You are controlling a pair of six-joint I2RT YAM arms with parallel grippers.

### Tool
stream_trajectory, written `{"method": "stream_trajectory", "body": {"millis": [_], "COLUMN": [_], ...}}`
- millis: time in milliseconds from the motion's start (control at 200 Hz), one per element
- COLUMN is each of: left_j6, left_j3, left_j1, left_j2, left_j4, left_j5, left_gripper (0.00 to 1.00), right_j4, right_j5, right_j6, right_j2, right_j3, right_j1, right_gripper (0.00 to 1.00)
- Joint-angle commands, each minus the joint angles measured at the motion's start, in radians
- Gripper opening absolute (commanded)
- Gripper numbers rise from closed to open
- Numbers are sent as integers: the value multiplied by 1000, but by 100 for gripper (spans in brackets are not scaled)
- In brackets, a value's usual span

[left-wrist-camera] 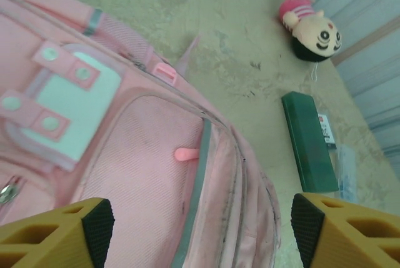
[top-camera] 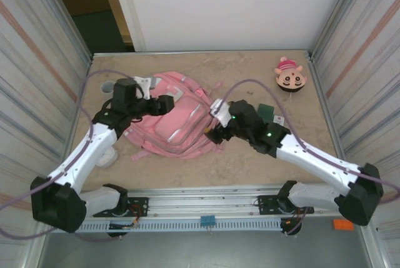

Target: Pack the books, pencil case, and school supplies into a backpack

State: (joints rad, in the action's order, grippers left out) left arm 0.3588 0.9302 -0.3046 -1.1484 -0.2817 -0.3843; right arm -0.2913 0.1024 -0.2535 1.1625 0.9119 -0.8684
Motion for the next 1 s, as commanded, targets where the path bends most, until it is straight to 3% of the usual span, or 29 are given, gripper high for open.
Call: {"method": "stream_trajectory", "body": {"millis": [0, 135, 481, 551, 641, 697, 742, 782, 992], "left_j6": [41, 78, 80, 80, 70, 58, 47, 35, 16], "left_j3": [-90, -174, -253, -271, -294, -304, -310, -313, -323], "left_j1": [55, 110, 154, 154, 157, 158, 157, 158, 158], "left_j2": [63, 112, 131, 138, 151, 163, 175, 185, 243], "left_j4": [-24, -5, 34, 53, 68, 71, 66, 65, 87], "left_j5": [-89, -129, -163, -171, -171, -164, -156, -150, -142], "left_gripper": [76, 76, 75, 75, 75, 76, 75, 76, 74], "right_j4": [-121, -114, 62, 82, 83, 27, -27, -68, -159], "right_j5": [-50, -51, -73, -62, -45, -53, -57, -59, -190], "right_j6": [-516, -719, -763, -766, -776, -786, -787, -785, -721], "right_j2": [105, 239, 456, 484, 501, 497, 485, 466, 267], "right_j3": [30, 51, 104, 102, 99, 120, 146, 169, 273], "right_j1": [-62, -97, -102, -101, -96, -88, -83, -79, -2], "right_gripper": [93, 92, 86, 77, 57, 39, 12, 0, 0]}}
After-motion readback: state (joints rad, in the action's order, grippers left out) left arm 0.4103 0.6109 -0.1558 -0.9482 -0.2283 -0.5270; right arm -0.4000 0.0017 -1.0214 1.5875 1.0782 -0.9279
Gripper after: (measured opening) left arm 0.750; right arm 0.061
